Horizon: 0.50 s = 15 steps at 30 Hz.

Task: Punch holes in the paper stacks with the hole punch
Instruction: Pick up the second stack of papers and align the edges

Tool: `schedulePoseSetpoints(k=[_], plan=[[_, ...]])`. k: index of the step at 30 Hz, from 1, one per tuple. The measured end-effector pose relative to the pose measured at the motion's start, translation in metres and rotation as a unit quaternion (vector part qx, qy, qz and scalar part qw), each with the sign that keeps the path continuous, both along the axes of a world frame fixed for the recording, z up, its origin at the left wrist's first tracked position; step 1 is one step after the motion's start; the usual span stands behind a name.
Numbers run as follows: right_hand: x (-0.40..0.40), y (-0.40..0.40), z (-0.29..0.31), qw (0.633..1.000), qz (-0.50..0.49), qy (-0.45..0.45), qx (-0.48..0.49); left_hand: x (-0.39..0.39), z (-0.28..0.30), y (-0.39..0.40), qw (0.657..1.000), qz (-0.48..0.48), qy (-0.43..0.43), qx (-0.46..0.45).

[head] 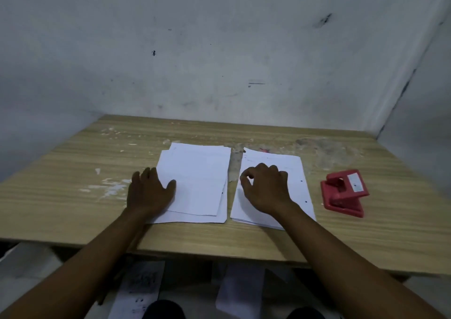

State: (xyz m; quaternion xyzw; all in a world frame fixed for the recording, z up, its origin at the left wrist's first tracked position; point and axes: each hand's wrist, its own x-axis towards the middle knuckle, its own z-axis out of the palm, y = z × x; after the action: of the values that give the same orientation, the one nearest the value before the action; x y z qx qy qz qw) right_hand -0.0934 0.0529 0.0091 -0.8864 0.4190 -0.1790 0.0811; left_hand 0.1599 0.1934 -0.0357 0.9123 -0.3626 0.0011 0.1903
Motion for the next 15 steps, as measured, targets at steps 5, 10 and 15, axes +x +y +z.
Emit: schedulePoseSetpoints(k=[5, 10, 15], plan=[[0.047, 0.008, -0.001, 0.989, -0.014, 0.142, 0.049, -0.006, -0.016, 0.004, 1.0, -0.003, 0.002, 0.004], [0.072, 0.012, -0.006, 0.98, -0.029, 0.175, 0.084, -0.003, -0.018, 0.005, 1.0, -0.001, 0.0, -0.006], [0.085, 0.004, -0.007, 0.978, -0.062, 0.148, 0.135, 0.0, -0.018, 0.003, 1.0, -0.01, -0.004, -0.004]])
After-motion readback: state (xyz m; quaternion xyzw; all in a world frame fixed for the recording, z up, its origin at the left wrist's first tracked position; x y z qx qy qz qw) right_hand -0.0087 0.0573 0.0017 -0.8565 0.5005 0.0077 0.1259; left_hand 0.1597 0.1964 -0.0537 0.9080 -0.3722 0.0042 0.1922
